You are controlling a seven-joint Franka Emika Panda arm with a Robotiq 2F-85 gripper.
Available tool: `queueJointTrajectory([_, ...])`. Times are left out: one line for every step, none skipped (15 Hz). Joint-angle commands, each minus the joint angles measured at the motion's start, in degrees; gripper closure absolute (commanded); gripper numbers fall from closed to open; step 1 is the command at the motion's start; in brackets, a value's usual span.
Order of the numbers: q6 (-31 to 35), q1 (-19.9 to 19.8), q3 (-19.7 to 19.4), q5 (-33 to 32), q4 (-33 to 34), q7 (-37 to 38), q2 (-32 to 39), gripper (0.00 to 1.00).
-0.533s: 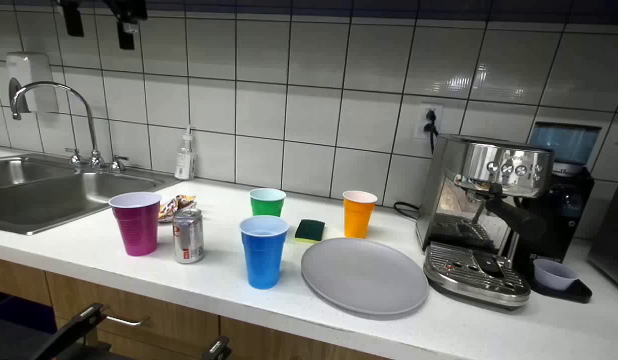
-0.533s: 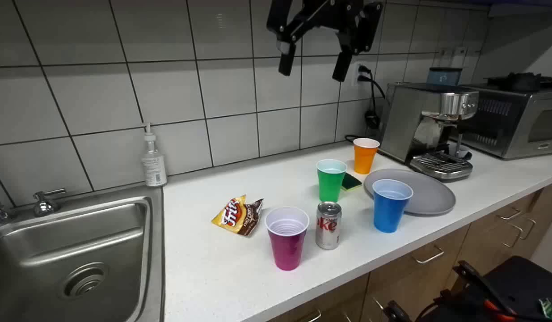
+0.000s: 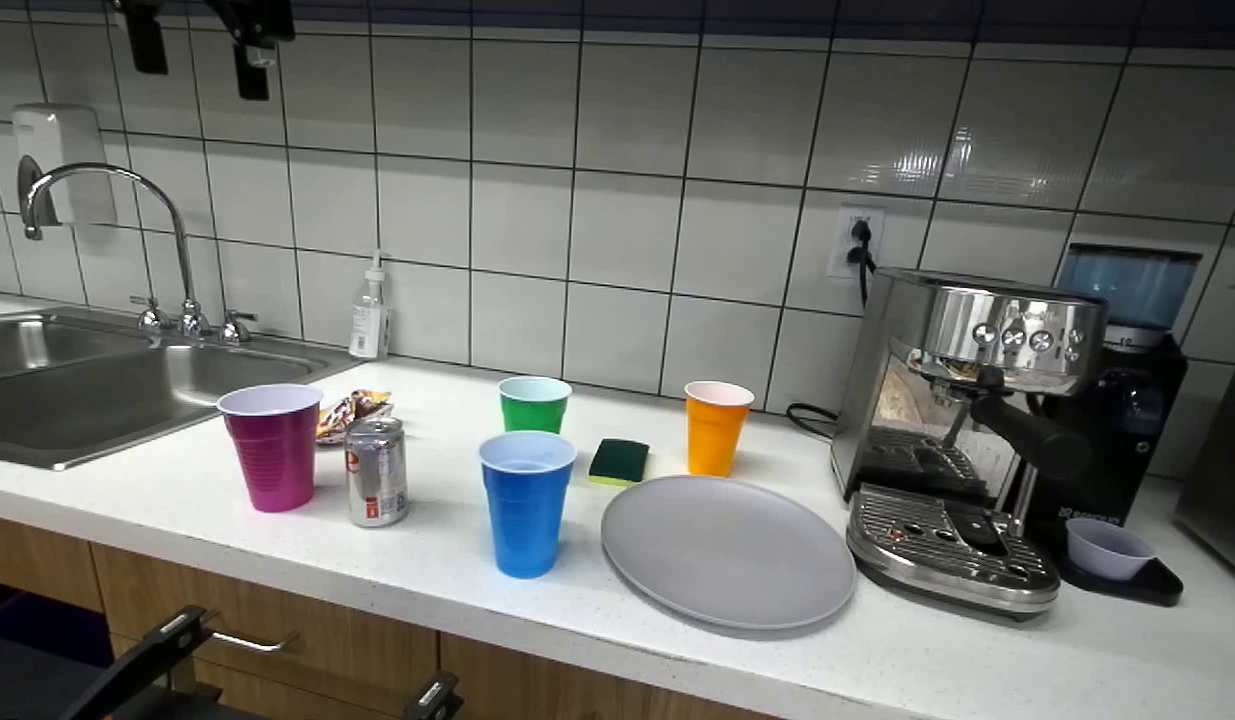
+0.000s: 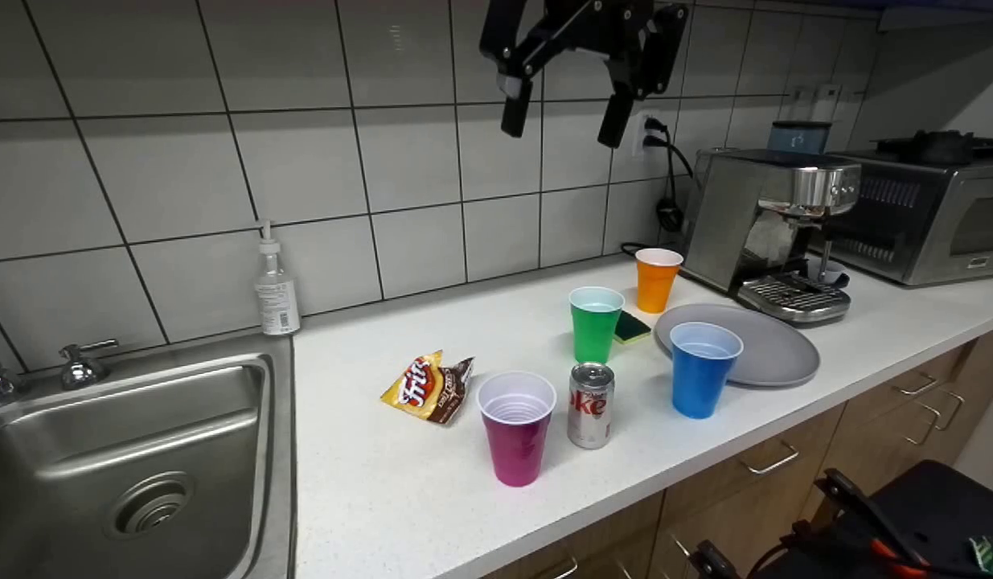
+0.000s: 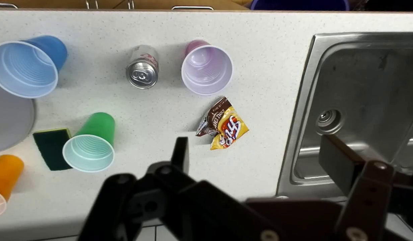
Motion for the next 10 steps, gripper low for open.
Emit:
queueJointTrajectory([-0.2,-0.2,0.2,0.1,0.2,-0.1,0.0,0.0])
queueJointTrajectory([-0.2,-0.2,0.2,0.1,0.2,-0.1,0.0,0.0])
queueJointTrajectory([-0.2,-0.2,0.2,0.1,0.2,-0.1,0.0,0.0])
queueJointTrajectory([-0.2,-0.2,0.2,0.1,0.2,-0.1,0.0,0.0])
queueJointTrajectory([-0.2,-0.2,0.2,0.1,0.2,-0.1,0.0,0.0])
queueJointTrajectory([-0.2,-0.2,0.2,0.1,0.2,-0.1,0.0,0.0])
queueJointTrajectory([0.2,-0.3,0.2,-0.2,-0.1,-0.4,0.1,0.0])
queueJointTrajectory([0.6,-0.3,0.3,-0.3,-0.3,-0.6,0.3,0.0])
queueJointTrajectory([1.1,-0.3,0.4,-0.4,-0.6,-0.7,0.6,0.0])
queueJointTrajectory([1.6,-0.3,0.6,-0.4,-0.7,-0.7,1.0,0.0])
